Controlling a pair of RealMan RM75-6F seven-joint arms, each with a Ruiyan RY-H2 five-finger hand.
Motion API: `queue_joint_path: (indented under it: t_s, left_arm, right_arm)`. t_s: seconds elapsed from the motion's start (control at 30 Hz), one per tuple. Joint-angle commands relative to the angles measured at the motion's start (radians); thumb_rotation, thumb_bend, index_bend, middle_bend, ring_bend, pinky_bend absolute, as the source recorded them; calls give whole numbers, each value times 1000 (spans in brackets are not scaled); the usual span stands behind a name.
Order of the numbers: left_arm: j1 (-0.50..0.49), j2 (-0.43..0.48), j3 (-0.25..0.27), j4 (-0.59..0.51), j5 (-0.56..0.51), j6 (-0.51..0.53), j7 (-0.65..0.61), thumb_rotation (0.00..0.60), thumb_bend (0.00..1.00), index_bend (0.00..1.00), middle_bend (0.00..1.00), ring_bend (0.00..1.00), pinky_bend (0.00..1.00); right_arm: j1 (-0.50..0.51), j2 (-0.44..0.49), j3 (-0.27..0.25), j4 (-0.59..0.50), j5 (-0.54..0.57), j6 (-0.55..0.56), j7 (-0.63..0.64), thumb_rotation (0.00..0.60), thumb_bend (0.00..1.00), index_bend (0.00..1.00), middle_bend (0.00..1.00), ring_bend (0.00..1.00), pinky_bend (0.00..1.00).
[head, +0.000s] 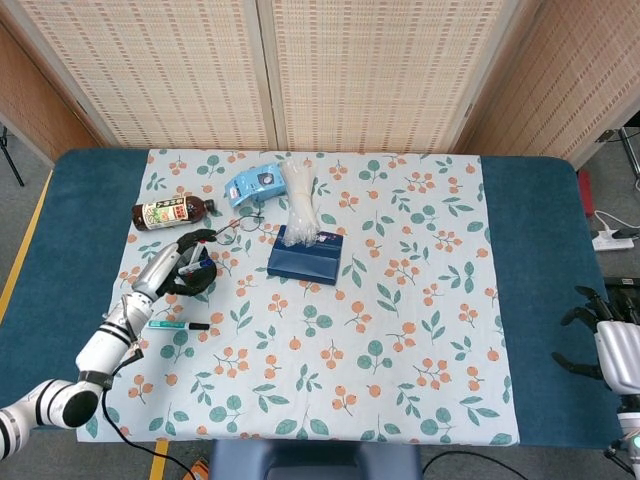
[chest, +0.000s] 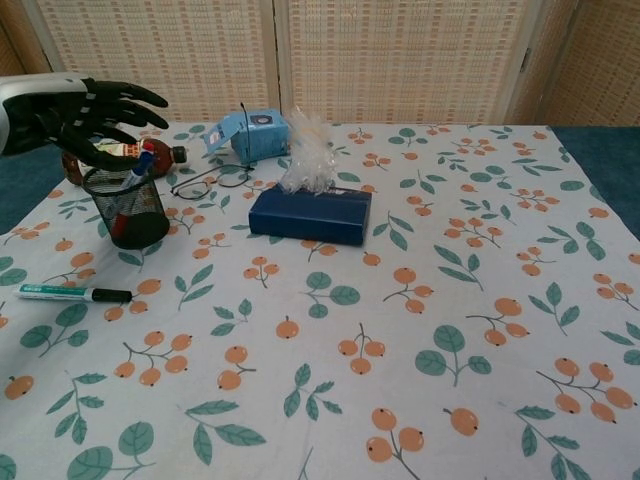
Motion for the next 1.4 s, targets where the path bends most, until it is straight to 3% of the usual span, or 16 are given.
queue_joint_path:
  t_s: [0.03, 0.1, 0.2, 0.4, 0.6, 1.0, 1.4]
  left_arm:
    - [203, -42, 135, -219, 82, 530, 507, 600, 302, 268, 334, 154, 171]
    - [282, -103, 209, -249, 154, 712, 696, 600, 303, 317, 366, 171, 182]
    - [359, -185, 308, -221, 244, 841, 841, 600, 302, 335, 378, 182, 186]
    - [409, -336, 393, -32, 275, 838, 881, 600, 302, 336, 366, 183, 185]
    - [394, -451, 368, 126, 256, 780, 893, 600, 301, 358, 395, 188, 184]
    - [316, -567, 288, 271, 212, 658, 935, 600, 301, 356, 391, 196, 185]
    - [234, -588, 210, 407, 170, 570, 919, 600, 302, 355, 376, 200, 186]
  right_arm:
    - [0, 0, -1, 0, -6, 2, 1, 600, 0, 477, 141, 244, 37]
    - [0, 0, -3, -1, -11, 2, 0, 600, 0, 477, 141, 244, 37]
    - [0, -1, -5, -7, -16, 4, -3, 600, 0, 477, 141, 244, 37]
    - [-4, 4, -10, -18, -31, 15, -7, 600, 0, 477, 141, 244, 37]
    - [-4, 5, -10, -17, -28, 12, -4, 600, 0, 477, 141, 248, 37]
    - [1, 4, -9, -11, -18, -3, -1, 600, 0, 477, 141, 252, 37]
    - [10, 1, -10, -8, -4, -26, -10, 600, 0, 477, 141, 252, 37]
